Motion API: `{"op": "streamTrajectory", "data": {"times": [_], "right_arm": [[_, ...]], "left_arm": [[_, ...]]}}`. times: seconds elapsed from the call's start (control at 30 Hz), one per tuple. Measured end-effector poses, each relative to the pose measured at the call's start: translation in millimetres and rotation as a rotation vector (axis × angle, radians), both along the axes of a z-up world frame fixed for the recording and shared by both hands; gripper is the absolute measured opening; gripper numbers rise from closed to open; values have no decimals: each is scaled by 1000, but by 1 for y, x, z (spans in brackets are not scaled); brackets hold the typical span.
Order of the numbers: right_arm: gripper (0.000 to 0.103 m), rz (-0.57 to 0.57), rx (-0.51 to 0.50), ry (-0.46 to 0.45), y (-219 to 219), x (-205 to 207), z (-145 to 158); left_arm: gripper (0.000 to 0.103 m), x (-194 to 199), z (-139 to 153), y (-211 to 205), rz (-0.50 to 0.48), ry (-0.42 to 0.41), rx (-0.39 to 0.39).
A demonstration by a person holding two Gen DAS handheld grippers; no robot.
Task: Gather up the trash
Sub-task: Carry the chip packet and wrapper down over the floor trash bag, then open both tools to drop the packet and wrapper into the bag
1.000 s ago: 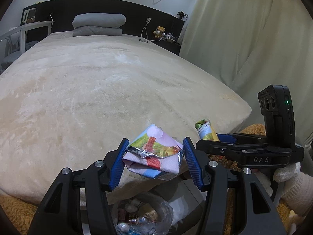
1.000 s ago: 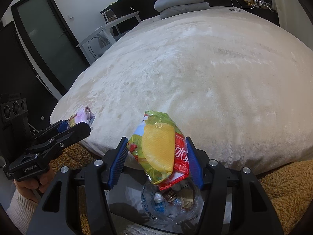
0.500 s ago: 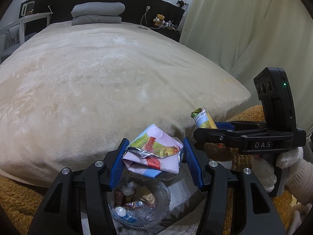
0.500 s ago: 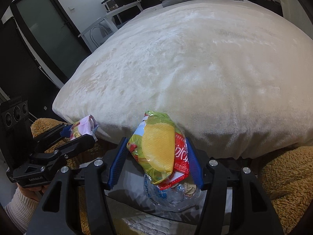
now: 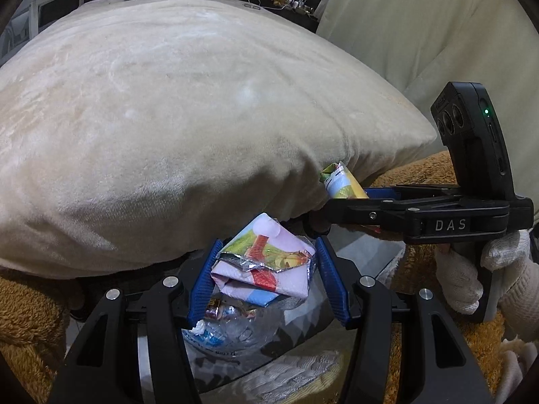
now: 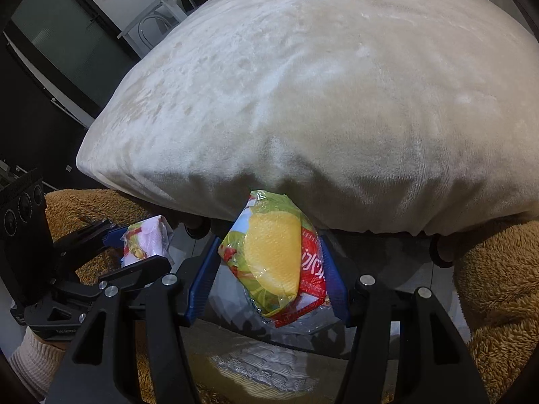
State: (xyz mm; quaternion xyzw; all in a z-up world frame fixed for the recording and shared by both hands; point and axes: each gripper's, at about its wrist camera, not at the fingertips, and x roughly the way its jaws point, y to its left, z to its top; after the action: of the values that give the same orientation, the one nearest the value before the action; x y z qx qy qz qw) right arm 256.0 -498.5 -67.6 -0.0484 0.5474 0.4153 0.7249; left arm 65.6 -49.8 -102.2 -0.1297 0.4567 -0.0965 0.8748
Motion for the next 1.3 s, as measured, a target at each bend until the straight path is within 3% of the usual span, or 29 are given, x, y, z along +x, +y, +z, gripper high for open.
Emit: {"op": "streamTrajectory", "data": {"times": [0.7,0.97,1.23,1.3], "right_arm": [[58,13,-167,226,18,10,-55],[58,15,-225,270,23,12,-68],[58,2,-226,277,22,15,-69],[67,-6,-222,284,21,16,-69]], "left_arm": [[55,20,-64,7,32,337,-26],[55,26,-77,0,25,402,-16],[56,26,-76,1,20,413,-10],[67,27,-79,-1,18,429,-16]]}}
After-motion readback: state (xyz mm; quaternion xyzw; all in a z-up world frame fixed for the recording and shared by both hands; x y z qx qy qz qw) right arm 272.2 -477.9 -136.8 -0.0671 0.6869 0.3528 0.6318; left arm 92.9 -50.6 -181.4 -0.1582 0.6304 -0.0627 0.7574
